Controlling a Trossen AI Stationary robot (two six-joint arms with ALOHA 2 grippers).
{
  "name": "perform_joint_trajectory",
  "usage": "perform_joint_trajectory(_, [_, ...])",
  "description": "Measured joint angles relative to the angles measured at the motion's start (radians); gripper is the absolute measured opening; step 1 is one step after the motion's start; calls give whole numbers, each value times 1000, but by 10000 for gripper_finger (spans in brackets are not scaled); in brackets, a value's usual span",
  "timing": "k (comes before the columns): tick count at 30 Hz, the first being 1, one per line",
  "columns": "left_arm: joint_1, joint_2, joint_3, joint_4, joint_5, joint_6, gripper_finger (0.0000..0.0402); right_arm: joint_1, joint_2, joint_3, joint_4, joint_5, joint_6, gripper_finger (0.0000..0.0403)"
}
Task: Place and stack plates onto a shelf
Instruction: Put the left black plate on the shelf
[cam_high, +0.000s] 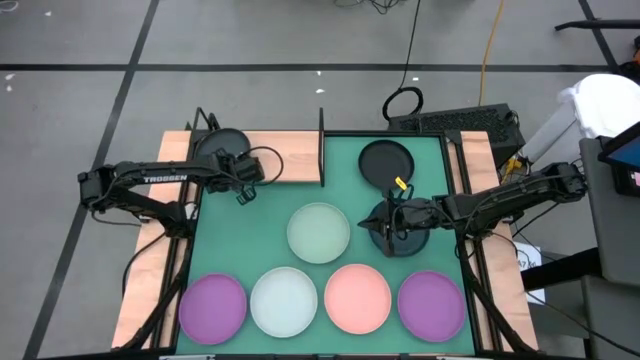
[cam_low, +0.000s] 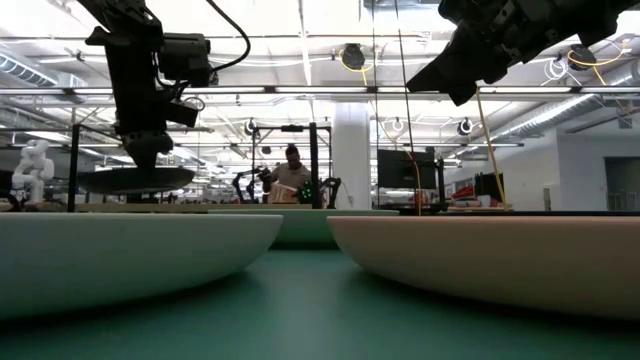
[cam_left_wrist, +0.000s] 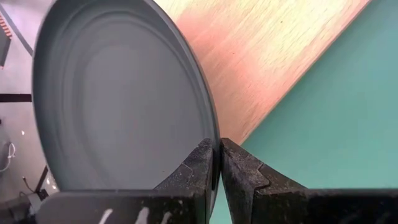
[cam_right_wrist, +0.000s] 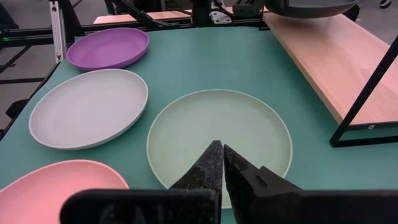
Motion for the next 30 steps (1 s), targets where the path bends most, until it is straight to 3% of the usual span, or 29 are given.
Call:
perform_joint_trajectory(12, [0,0,-81,113,2,7,33,0,0,0,0,0,0,0])
perform_joint_trajectory(30, [0,0,-87,186,1,8,33,0,0,0,0,2,-11,0])
